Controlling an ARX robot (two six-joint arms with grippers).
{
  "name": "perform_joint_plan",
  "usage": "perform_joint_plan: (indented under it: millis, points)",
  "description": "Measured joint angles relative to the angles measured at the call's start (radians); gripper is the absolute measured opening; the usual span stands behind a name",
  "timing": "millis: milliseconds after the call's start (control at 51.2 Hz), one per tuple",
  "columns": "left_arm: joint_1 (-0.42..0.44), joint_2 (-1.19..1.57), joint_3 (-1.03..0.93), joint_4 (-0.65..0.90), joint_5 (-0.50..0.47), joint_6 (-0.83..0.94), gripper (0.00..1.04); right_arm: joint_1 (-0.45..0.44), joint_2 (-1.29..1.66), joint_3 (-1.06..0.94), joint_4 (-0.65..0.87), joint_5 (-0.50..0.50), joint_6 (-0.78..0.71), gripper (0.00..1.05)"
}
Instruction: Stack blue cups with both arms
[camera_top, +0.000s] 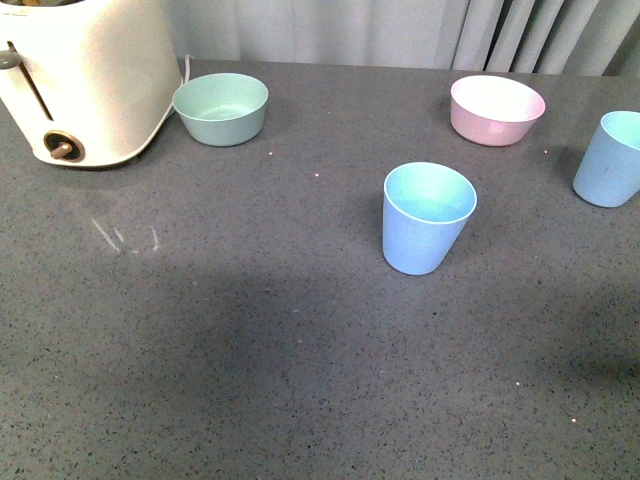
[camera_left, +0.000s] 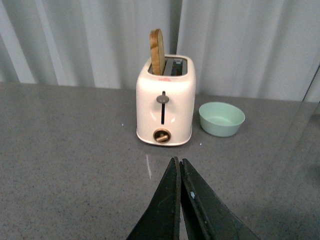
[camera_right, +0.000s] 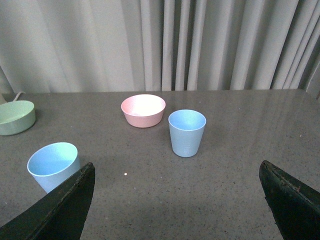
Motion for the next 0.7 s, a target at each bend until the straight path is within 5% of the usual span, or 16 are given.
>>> perform_joint_plan:
  millis: [234,332,703]
  points:
    - [0.000,-0.024,0.000,-0.009,0.000,0.000,0.02,0.000,0.002,0.001,-0.002,0.001,0.003,0.96]
    - [0.000,-0.024,0.000,-0.009,0.000,0.000,0.13,-0.038,0.243,0.119,-0.269,0.032,0.136,0.96]
    - [0.000,-0.024,0.000,-0.010,0.000,0.000,0.68,-0.182,0.950,0.349,0.240,-0.033,-0.065,0.96]
